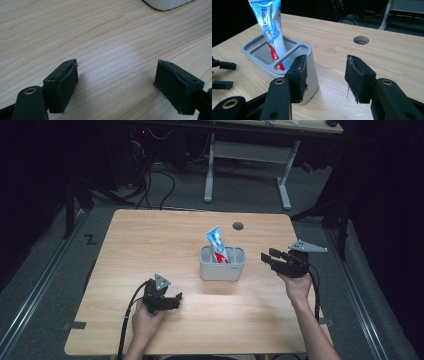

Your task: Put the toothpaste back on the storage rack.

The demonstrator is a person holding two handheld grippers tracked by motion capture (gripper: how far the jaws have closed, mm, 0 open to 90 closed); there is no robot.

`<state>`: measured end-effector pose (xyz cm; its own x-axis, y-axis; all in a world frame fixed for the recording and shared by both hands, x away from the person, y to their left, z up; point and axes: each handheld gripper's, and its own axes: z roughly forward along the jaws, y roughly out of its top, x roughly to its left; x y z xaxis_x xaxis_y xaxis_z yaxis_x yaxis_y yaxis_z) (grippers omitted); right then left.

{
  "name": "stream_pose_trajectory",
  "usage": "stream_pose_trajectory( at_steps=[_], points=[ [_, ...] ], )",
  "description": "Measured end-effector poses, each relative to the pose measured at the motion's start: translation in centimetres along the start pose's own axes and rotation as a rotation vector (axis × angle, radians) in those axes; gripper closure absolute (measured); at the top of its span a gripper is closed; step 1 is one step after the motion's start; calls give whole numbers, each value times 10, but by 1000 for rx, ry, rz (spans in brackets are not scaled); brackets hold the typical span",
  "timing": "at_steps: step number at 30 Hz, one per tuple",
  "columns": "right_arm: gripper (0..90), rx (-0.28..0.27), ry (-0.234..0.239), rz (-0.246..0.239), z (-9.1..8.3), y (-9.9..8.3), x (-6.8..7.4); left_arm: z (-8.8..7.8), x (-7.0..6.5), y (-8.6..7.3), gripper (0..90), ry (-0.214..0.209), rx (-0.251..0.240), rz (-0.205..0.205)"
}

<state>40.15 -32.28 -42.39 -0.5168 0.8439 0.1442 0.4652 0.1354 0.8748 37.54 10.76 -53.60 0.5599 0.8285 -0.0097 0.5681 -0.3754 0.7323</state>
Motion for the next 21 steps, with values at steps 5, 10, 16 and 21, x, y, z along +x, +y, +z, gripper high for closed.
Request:
stream_pose_trajectory(
  at_steps=[5, 10, 16, 21],
  points=[
    [519, 3, -2, 5, -2, -3, -2, 0, 0, 0, 192, 0, 0, 0],
    [520, -2, -6, 9, -8, -7, -3, 0, 0, 0, 192, 0, 0, 1],
    [519, 6, -29, 28, -13, -14, -7, 0, 0, 0, 192, 0, 0, 0],
    [520, 7, -35, 22, -15, -14, -7, 0, 0, 0, 192, 0, 0, 0]
  ],
)
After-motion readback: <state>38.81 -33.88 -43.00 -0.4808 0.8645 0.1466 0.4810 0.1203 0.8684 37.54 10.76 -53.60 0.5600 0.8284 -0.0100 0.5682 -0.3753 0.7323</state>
